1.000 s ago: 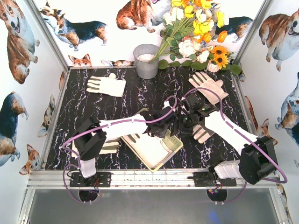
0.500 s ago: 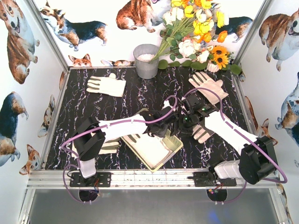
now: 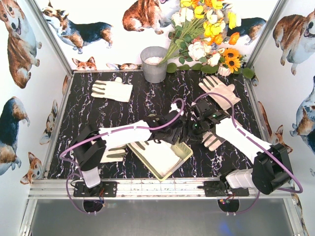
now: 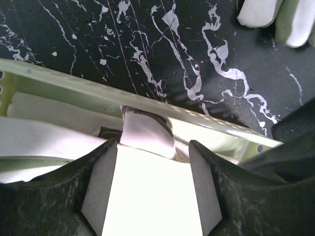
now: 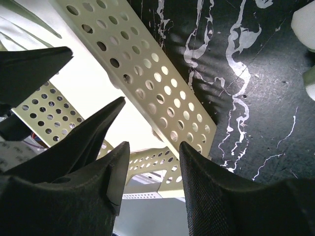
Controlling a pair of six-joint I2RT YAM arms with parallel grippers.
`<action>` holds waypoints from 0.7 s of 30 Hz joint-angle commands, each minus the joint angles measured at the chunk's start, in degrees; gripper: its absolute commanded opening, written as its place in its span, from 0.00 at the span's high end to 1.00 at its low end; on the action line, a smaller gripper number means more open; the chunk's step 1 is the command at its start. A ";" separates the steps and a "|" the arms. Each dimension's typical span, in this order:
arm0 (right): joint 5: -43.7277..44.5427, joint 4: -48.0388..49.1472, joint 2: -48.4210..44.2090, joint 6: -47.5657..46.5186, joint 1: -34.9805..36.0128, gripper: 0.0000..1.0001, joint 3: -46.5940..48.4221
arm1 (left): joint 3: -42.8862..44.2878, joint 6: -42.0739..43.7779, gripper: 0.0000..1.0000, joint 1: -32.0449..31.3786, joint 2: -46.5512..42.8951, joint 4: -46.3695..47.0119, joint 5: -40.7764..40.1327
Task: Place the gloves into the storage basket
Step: Adjust the glove in the bin.
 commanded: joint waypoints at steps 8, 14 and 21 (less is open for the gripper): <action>1.64 0.63 -4.49 0.45 -0.08 0.53 0.88 | -6.08 9.89 0.40 7.00 -6.22 8.36 10.91; 2.26 -0.63 -5.74 0.39 -0.48 0.52 0.66 | -4.88 14.90 0.37 7.72 -1.34 11.28 19.00; 2.63 -1.33 -7.03 0.45 -1.21 0.52 0.15 | -6.19 14.58 0.35 7.72 0.98 13.16 20.14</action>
